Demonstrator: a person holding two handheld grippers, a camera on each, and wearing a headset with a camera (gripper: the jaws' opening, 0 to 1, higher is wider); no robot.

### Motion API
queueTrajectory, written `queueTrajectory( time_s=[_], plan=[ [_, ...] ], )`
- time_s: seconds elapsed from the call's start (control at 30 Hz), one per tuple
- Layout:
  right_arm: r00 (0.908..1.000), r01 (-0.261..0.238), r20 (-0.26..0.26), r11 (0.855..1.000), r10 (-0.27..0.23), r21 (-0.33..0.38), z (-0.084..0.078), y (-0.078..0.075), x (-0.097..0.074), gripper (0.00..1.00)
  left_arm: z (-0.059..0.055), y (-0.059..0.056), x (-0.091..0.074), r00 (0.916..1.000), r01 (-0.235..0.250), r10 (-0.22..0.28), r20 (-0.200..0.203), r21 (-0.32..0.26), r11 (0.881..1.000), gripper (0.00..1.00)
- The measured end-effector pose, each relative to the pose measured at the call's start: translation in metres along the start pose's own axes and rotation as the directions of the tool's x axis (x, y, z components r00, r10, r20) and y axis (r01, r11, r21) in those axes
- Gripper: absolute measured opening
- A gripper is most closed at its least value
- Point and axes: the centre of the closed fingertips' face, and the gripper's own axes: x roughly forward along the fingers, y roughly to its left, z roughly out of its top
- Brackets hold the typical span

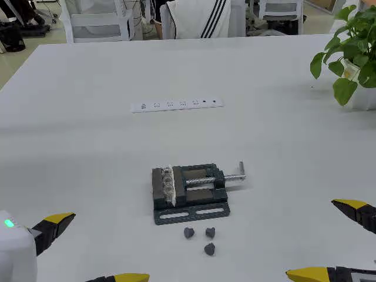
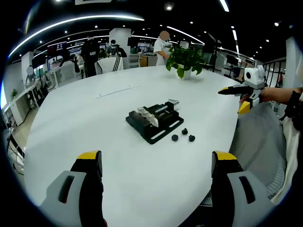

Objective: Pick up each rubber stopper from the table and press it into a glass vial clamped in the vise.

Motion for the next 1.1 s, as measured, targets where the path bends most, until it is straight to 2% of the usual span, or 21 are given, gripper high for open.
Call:
queueTrajectory(
  time_s=[0.27, 0.53, 0.63, 0.73, 0.83, 0.9, 1.1],
  plan=[
    [0.9999, 0.008, 0.006, 1.000, -0.008, 0.008, 0.002, 0.007, 0.002, 0.99, -0.001, -0.009, 0.004, 0.9998, 0.020, -0.020, 0.003, -0.010, 1.000, 0.95],
    [0.9998, 0.019, 0.005, 0.999, -0.019, 0.027, 0.001, 0.006, 0.003, 0.99, -0.002, -0.003, 0.007, 0.9995, 0.026, -0.026, -0.015, -0.002, 1.000, 0.95],
    [0.9999, 0.016, 0.001, 0.999, -0.016, 0.031, 0.001, 0.009, 0.005, 0.99, -0.004, -0.001, 0.007, 0.9993, 0.027, -0.027, -0.028, 0.023, 0.999, 0.95],
    [0.9998, 0.018, 0.013, 0.999, -0.018, 0.031, 0.004, 0.009, 0.004, 0.99, -0.005, 0.000, 0.009, 0.9983, 0.045, -0.045, -0.037, 0.019, 0.999, 0.95],
    [0.9999, 0.013, 0.008, 0.999, -0.014, 0.039, 0.005, 0.006, 0.005, 0.99, -0.004, 0.003, 0.011, 0.9986, 0.050, -0.050, -0.018, 0.003, 0.999, 0.94],
    [0.9996, 0.020, 0.019, 0.999, -0.021, 0.035, 0.008, 0.005, 0.005, 0.99, -0.004, 0.002, 0.012, 0.9973, 0.070, -0.070, -0.022, -0.008, 0.997, 0.94],
    [0.9998, 0.016, -0.014, 0.999, -0.016, 0.035, 0.000, 0.001, 0.002, 0.99, 0.000, 0.004, 0.017, 0.9981, 0.061, -0.061, -0.006, -0.016, 0.998, 0.94]
  ],
)
